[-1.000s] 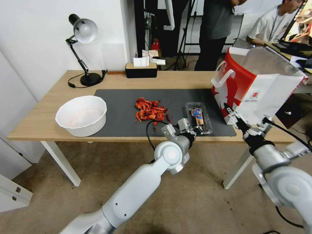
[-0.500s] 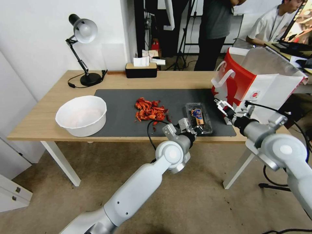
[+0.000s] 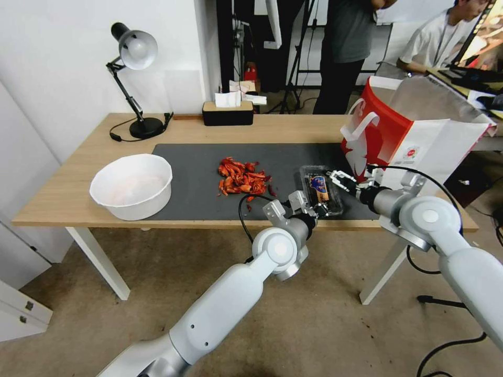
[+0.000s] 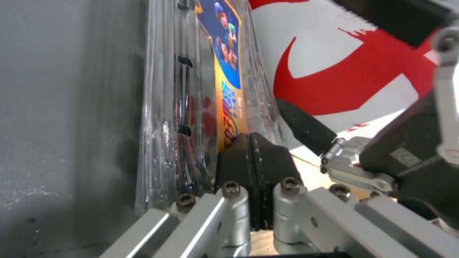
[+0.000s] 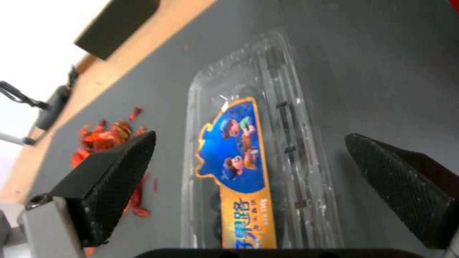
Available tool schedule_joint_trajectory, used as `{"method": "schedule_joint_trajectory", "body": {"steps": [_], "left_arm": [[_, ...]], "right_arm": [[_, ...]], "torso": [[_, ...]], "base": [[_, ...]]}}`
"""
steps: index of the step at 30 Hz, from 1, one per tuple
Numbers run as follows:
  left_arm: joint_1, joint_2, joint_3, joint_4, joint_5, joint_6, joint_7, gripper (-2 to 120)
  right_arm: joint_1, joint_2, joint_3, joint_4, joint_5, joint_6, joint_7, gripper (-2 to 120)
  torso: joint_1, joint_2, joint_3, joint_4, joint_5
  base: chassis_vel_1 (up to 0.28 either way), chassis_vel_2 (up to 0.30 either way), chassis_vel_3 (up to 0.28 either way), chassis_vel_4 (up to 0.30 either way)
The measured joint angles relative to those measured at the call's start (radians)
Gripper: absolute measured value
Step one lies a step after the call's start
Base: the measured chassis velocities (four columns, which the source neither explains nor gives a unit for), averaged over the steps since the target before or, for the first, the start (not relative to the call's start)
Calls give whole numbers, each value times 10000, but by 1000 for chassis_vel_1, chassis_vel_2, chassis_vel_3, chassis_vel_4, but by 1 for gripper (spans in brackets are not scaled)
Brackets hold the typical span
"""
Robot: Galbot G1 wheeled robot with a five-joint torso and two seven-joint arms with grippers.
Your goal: Close the disposable takeout box, then place it into the delivery bag.
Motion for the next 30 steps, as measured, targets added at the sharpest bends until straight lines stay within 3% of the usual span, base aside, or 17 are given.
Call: {"method": "schedule_joint_trajectory", "body": {"steps": [12, 20, 30], "left_arm": [[17, 31, 29, 34, 43, -114, 13, 0], [33, 17, 46, 31, 76, -135, 3, 0], [11, 13, 69, 44, 79, -149, 0, 0]], "right_arm": [[732, 108, -509, -420, 866, -1055, 995, 100], [899, 165, -531, -579, 1088, -1132, 1046, 100], [1328, 244, -790, -735, 1704, -1549, 1821, 97]], "torso": [[1, 0, 0, 3, 1], [1, 0, 0, 3, 2], [1, -1, 0, 3, 1]], "base": [[0, 0, 0, 0], [0, 0, 0, 0], [0, 0, 0, 0]]}}
